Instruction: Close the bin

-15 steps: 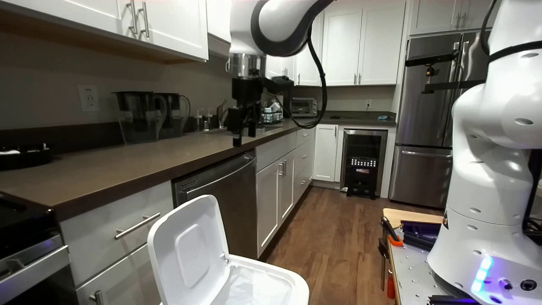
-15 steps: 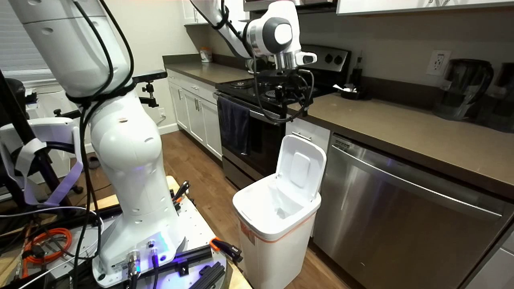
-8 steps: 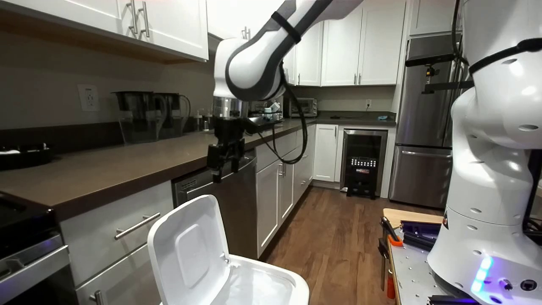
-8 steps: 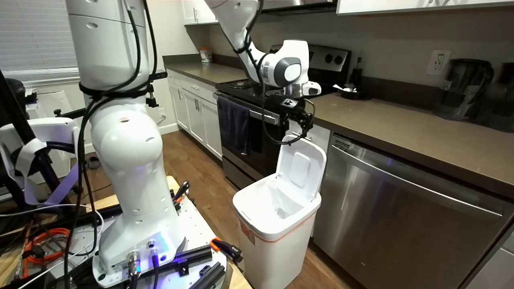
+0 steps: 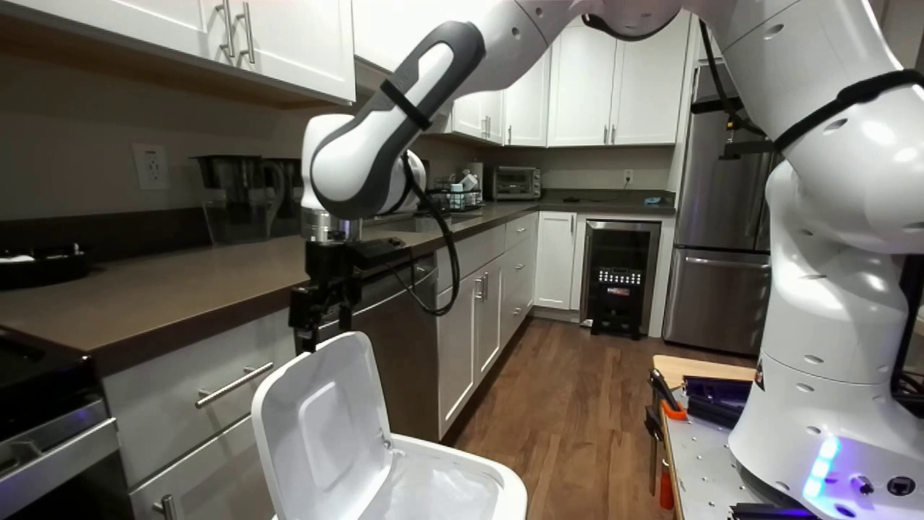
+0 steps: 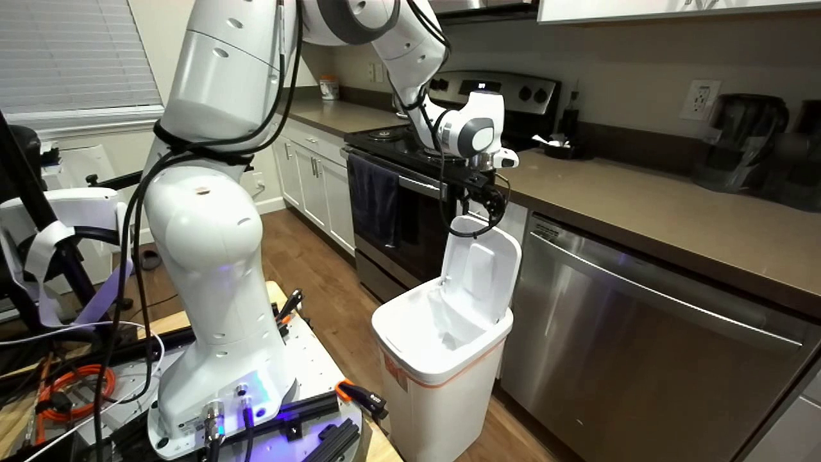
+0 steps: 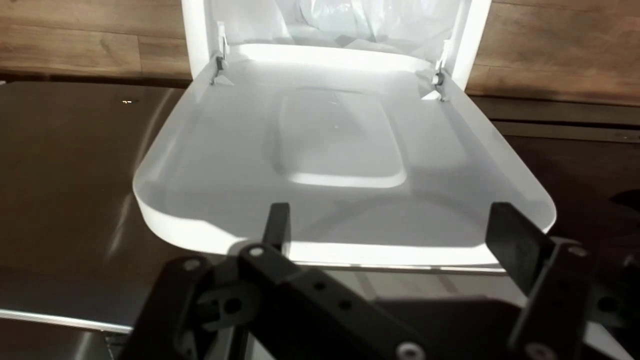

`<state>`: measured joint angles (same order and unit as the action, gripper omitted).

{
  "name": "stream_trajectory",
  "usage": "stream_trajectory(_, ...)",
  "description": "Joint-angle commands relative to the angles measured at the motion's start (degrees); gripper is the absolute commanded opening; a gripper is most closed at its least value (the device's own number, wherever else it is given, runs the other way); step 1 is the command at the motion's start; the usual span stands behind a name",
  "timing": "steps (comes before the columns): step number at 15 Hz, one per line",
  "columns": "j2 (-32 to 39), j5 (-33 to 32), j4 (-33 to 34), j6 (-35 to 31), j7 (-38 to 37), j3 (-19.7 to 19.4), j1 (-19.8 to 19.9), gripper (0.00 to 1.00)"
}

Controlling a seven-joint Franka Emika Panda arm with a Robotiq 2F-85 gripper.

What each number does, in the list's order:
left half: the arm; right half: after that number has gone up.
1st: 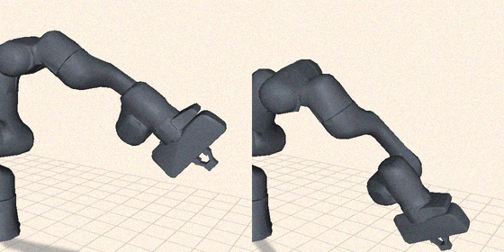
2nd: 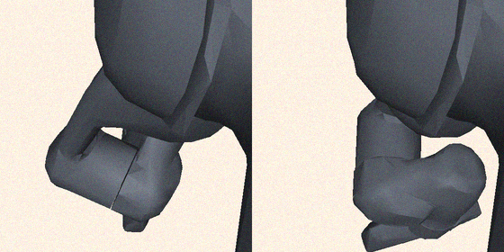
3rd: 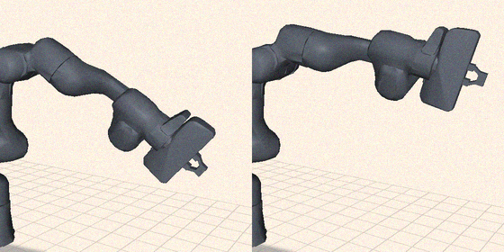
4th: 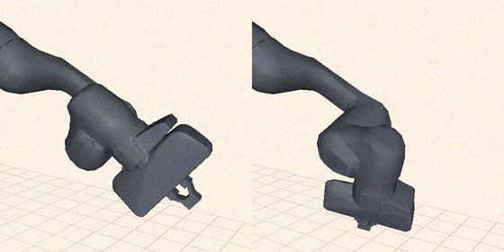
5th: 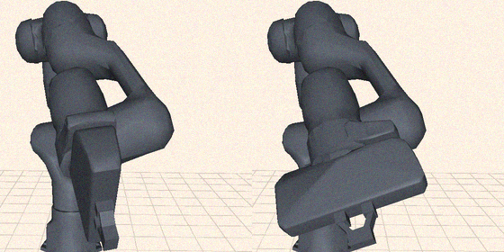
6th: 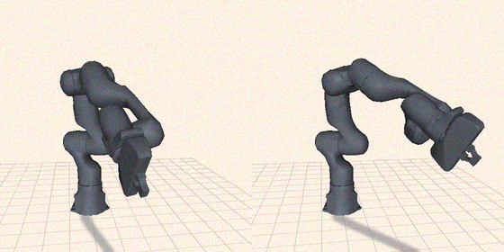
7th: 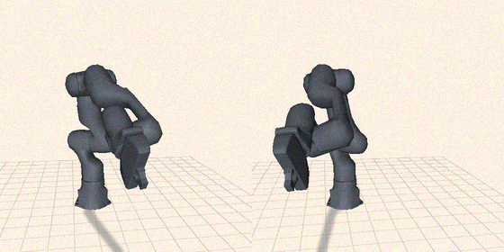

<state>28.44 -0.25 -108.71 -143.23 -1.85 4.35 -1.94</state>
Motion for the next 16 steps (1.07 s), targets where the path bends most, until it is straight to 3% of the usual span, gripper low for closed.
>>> stream_trajectory(1,4.3,0.6,7.8,5.2,1.7,0.0,-0.6,1.00)
stream_trajectory(5,6.1,0.1,13.0,10.2,1.1,-0.3,-1.4,1.00)
stream_trajectory(7,6.8,0.0,14.0,9.5,1.5,-0.3,-1.6,1.00)
stream_trajectory(8,7.2,0.3,14.4,8.9,2.1,-0.1,-1.4,0.94)
stream_trajectory(9,7.8,0.5,14.5,8.1,2.3,0.0,-1.3,0.74)
stream_trajectory(16,10.3,-0.3,13.1,-0.2,4.4,-0.4,-0.8,0.28)
